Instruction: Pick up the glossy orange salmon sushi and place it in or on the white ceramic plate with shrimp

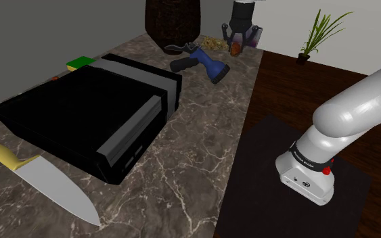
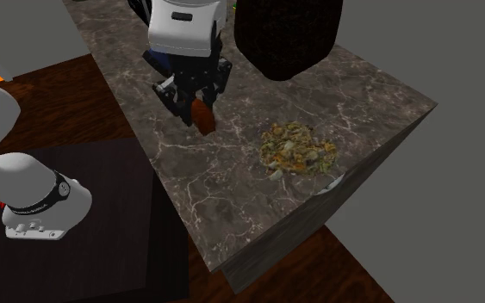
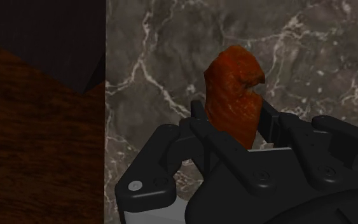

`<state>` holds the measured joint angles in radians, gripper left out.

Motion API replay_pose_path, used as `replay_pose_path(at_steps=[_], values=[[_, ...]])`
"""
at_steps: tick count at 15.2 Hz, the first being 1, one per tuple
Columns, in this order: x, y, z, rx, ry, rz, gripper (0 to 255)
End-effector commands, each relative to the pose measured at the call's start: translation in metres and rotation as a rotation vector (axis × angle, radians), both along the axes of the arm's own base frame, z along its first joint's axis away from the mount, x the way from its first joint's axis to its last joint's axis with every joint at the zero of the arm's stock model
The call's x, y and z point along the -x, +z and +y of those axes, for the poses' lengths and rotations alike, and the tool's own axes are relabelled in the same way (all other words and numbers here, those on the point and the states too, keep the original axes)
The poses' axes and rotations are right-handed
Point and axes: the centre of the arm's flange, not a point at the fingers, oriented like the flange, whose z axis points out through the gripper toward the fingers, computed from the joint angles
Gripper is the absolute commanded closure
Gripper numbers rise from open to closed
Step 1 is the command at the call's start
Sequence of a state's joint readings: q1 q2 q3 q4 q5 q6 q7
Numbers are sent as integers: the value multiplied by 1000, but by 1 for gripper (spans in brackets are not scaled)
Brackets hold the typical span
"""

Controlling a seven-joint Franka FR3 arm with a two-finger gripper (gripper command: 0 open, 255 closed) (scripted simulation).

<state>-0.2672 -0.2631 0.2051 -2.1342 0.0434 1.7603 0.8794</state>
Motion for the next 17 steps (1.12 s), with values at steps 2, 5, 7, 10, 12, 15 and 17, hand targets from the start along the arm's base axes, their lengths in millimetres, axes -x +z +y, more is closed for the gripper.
replay_pose_path(at_steps=[2, 5, 7, 10, 12, 15, 17], values=[[0, 17, 0, 0, 0, 0, 255], [0, 32, 0, 0, 0, 0, 255], [0, 43, 0, 0, 0, 0, 255], [0, 59, 0, 0, 0, 0, 255], [0, 69, 0, 0, 0, 0, 255], [-12, 78, -5, 0, 0, 0, 255], [-36, 78, -16, 0, 0, 0, 255]])
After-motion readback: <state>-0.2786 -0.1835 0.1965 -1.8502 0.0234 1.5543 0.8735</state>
